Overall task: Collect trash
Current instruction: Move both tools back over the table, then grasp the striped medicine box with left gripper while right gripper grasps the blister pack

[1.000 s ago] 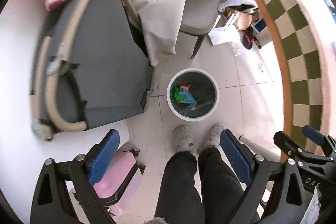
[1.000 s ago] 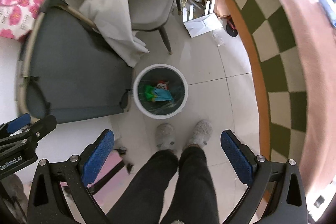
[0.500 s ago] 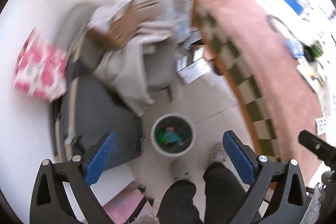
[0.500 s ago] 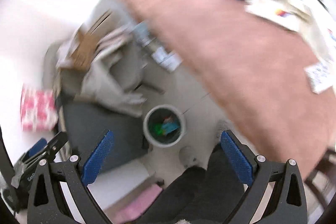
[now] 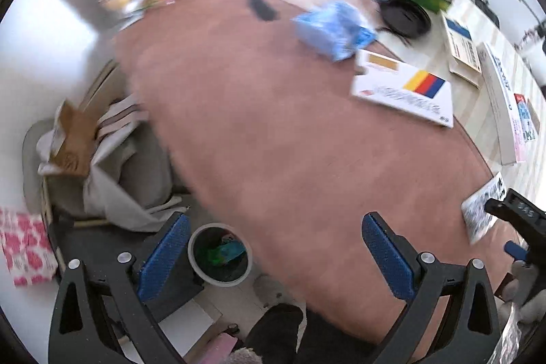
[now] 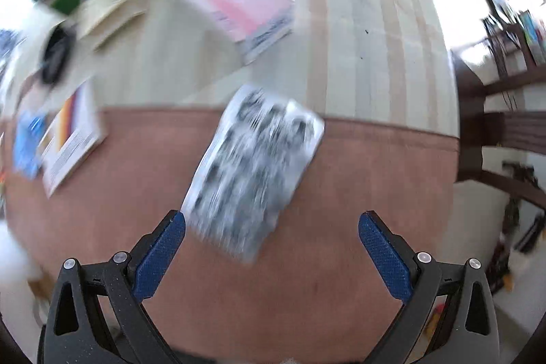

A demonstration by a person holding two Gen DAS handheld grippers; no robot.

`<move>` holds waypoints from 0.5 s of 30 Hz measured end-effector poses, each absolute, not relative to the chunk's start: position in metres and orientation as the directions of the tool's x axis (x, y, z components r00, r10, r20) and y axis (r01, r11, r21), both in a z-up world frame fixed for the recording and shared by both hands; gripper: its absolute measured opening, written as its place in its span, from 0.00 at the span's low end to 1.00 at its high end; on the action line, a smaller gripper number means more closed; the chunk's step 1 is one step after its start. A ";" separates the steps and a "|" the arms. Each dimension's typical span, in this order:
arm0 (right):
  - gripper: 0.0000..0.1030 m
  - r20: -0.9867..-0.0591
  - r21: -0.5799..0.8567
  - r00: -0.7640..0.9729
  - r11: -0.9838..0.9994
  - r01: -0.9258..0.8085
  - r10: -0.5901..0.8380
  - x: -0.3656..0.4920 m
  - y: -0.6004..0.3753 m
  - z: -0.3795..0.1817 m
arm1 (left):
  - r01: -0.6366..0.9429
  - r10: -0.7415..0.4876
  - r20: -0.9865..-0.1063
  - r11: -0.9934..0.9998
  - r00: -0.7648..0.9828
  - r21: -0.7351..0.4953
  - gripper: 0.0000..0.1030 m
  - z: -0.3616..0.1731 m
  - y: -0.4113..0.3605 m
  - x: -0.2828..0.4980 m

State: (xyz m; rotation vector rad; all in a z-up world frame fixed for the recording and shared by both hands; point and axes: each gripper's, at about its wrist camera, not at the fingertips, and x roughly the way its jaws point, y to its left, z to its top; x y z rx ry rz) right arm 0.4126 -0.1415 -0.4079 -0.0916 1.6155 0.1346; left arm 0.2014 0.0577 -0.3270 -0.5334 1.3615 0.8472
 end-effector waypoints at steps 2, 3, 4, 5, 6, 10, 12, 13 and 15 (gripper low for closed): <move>0.98 -0.998 0.031 -0.065 0.993 -0.110 0.024 0.422 -0.139 -0.419 | -0.763 0.207 -0.978 0.628 -0.029 0.156 1.00 -0.336 0.062 0.229; 0.92 -0.998 0.031 -0.066 0.995 -0.097 0.025 0.425 -0.138 -0.423 | -0.739 0.209 -0.977 0.653 -0.033 0.164 1.00 -0.341 0.064 0.246; 0.91 -0.998 0.025 -0.059 0.995 -0.094 0.019 0.426 -0.138 -0.423 | -0.703 0.218 -0.975 0.688 -0.035 0.179 1.00 -0.345 0.064 0.262; 0.89 -0.999 0.021 -0.052 0.994 -0.105 0.016 0.425 -0.135 -0.422 | -0.653 0.237 -0.971 0.729 -0.037 0.204 1.00 -0.348 0.062 0.277; 0.82 -0.999 0.020 -0.042 0.991 -0.129 0.014 0.425 -0.132 -0.420 | -0.587 0.256 -0.966 0.778 -0.026 0.222 1.00 -0.351 0.059 0.293; 0.56 -1.000 0.013 -0.012 0.967 -0.254 0.010 0.421 -0.121 -0.405 | -0.245 0.319 -0.948 0.919 -0.003 0.309 1.00 -0.369 0.043 0.340; 0.55 -0.998 0.043 -0.060 0.956 -0.289 0.027 0.431 -0.134 -0.403 | -0.022 0.370 -0.929 0.929 0.014 0.370 1.00 -0.382 0.034 0.360; 0.55 -0.994 0.069 -0.099 0.953 -0.294 0.042 0.436 -0.139 -0.404 | 0.062 0.392 -0.920 0.918 0.021 0.393 1.00 -0.387 0.030 0.367; 0.57 -0.987 0.106 -0.146 0.959 -0.262 0.070 0.444 -0.159 -0.405 | 0.219 0.407 -0.913 0.889 0.027 0.403 1.00 -0.399 0.026 0.381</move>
